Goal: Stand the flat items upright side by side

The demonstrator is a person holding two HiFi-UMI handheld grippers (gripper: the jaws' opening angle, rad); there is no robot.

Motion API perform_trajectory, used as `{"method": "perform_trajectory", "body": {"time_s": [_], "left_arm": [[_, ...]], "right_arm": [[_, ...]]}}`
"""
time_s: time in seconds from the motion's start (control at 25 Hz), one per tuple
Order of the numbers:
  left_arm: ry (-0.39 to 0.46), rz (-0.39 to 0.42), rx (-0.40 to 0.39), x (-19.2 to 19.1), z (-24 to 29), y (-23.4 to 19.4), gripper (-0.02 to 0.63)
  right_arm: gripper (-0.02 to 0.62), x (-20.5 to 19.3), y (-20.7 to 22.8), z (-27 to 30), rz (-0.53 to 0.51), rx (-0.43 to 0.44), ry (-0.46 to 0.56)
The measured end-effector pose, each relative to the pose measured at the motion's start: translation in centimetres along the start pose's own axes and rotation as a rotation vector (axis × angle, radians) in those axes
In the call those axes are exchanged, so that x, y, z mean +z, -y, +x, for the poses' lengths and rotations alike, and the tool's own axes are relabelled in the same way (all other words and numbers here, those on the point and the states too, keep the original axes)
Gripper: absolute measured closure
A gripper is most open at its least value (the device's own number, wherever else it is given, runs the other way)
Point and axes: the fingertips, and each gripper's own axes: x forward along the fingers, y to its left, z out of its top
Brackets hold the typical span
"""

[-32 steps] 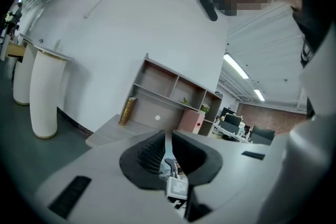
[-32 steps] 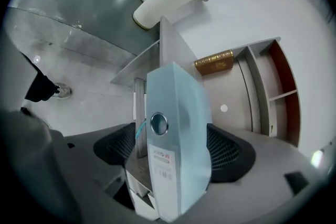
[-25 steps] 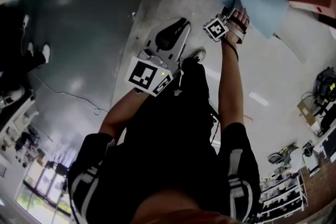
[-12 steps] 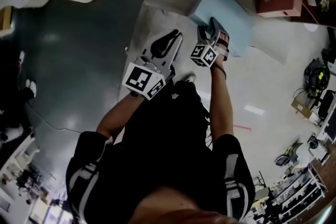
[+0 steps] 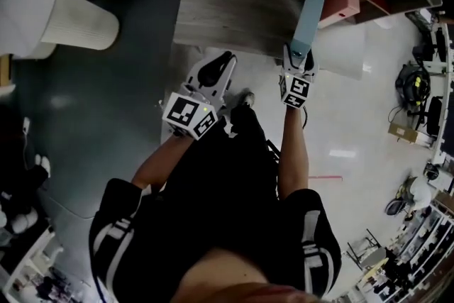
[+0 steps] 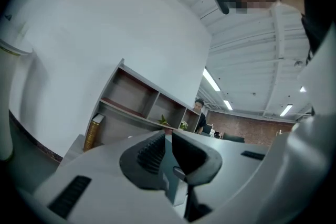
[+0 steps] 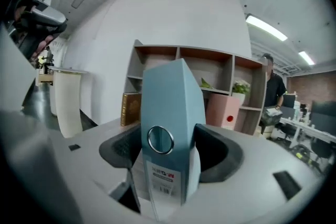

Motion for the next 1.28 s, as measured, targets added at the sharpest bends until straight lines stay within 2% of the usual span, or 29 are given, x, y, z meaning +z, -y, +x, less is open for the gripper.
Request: {"method": "perform_trajectory", "body": {"time_s": [0.16, 0.32, 0.52, 0.92, 1.28], "left_arm": [[-0.005, -0.011, -0.037, -0.3, 1.7, 1.4, 0.551], [-0.011, 0.002, -0.063, -0.6, 4.1, 2.7, 0.551], [-0.020, 0.015, -0.054, -0.2, 7.4, 2.9, 0.551], [-0.034, 0.026, -0.027, 1.3, 15.8, 2.5, 0.551], [-0.059, 0.034, -0.018, 1.2, 21.2, 2.8, 0.551]], "right_arm": [[0.270, -3.4, 2.9, -0.6, 0.086, -0.083, -0.085], [0.270, -4.0, 5.3, 0.5, 0.150, -0.084, -0.085], [0.270, -3.5, 7.5, 3.8, 0.150, -0.067, -0.113], [0.270, -1.8, 10.9, 11.5, 0.141, 0.022, -0.141], [0.272, -0.9, 14.3, 16.4, 0.114, 0.014, -0.190]]}}
